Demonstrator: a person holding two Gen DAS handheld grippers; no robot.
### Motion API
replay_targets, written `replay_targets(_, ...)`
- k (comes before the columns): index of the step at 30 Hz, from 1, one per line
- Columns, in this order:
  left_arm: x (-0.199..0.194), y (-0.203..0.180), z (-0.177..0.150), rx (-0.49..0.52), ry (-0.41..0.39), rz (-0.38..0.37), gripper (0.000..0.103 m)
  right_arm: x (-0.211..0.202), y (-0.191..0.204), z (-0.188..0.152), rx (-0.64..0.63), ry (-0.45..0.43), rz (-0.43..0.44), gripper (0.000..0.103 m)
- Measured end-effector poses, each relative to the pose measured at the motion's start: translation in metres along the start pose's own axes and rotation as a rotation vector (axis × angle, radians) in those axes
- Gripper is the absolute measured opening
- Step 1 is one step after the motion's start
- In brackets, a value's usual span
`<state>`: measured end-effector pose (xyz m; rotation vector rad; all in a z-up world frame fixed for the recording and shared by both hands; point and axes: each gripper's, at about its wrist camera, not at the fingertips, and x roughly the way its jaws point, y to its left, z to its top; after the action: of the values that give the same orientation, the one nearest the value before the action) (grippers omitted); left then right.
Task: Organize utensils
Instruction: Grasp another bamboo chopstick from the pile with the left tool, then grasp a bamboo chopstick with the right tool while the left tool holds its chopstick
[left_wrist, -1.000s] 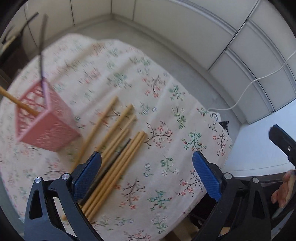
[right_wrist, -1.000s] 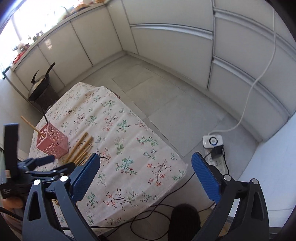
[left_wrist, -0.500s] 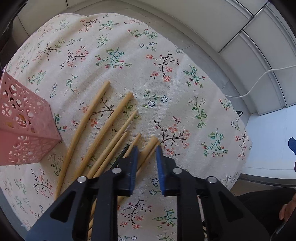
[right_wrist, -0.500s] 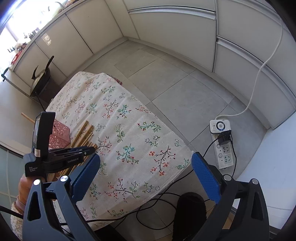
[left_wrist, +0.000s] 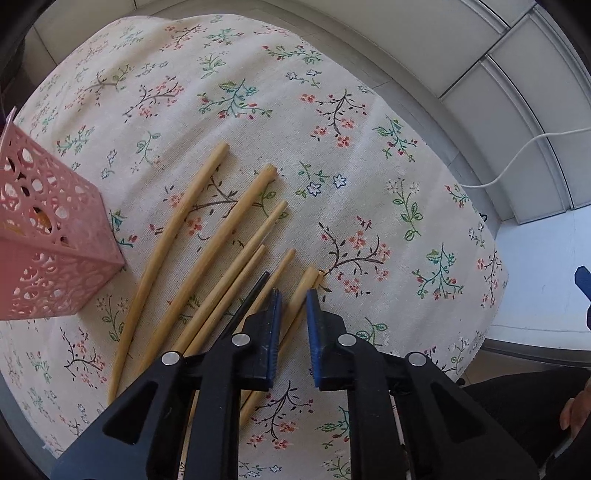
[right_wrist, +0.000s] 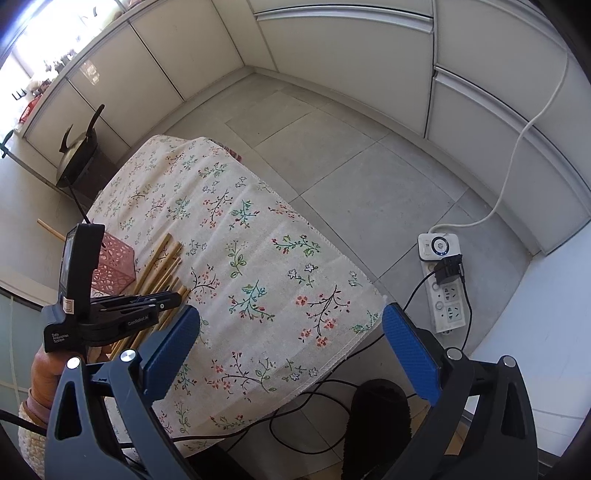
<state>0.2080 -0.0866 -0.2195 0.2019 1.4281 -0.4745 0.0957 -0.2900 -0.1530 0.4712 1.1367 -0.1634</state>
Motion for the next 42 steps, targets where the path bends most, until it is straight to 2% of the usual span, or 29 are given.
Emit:
replay_targets(4,-0.003,0.009,-0.004,-0.013,0.003,0.018,0.012,0.001,0.001,0.000,0.001,0.005,0.006,0.096)
replay_targets(9,-0.005,0.001,-0.006,0.027,-0.011,0.077,0.012,0.004,0.010,-0.002,-0.019,0.014,0.010,0.096)
replay_targets(11,-0.009,0.002,-0.007,0.018,-0.031,0.082,0.008,0.007,0.014,-0.003,-0.022,0.028,0.020,0.096)
replay_targets(18,-0.049,0.007,-0.019,-0.015,-0.121,0.037,0.007,0.020,0.029,-0.004,-0.007,0.066,0.040,0.096)
replay_targets(22,-0.074,0.007,-0.036,-0.010,-0.170,0.054,0.007,0.046,0.057,-0.006,-0.025,0.137,0.070,0.096)
replay_targets(26,-0.103,0.017,-0.053,-0.035,-0.249,0.061,0.006,0.076,0.088,-0.007,-0.046,0.203,0.060,0.094)
replay_targets(32,-0.156,0.037,-0.090,-0.103,-0.387,0.071,0.006,0.120,0.130,-0.014,-0.079,0.313,0.037,0.072)
replay_targets(34,-0.166,0.044,-0.097,-0.112,-0.420,0.078,0.006,0.131,0.140,-0.019,-0.085,0.338,0.021,0.059)
replay_targets(36,-0.175,0.048,-0.105,-0.122,-0.443,0.081,0.006,0.139,0.149,-0.023,-0.100,0.340,-0.001,0.051)
replay_targets(38,-0.182,0.051,-0.110,-0.129,-0.459,0.082,0.006,0.143,0.157,-0.026,-0.107,0.329,-0.016,0.049)
replay_targets(39,-0.185,0.053,-0.112,-0.132,-0.466,0.084,0.006,0.144,0.161,-0.026,-0.113,0.322,-0.020,0.045)
replay_targets(41,-0.190,0.054,-0.115,-0.136,-0.475,0.089,0.006,0.146,0.170,-0.028,-0.123,0.311,-0.036,0.025)
replay_targets(42,-0.191,0.054,-0.117,-0.137,-0.478,0.094,0.006,0.147,0.173,-0.029,-0.130,0.306,-0.045,0.010)
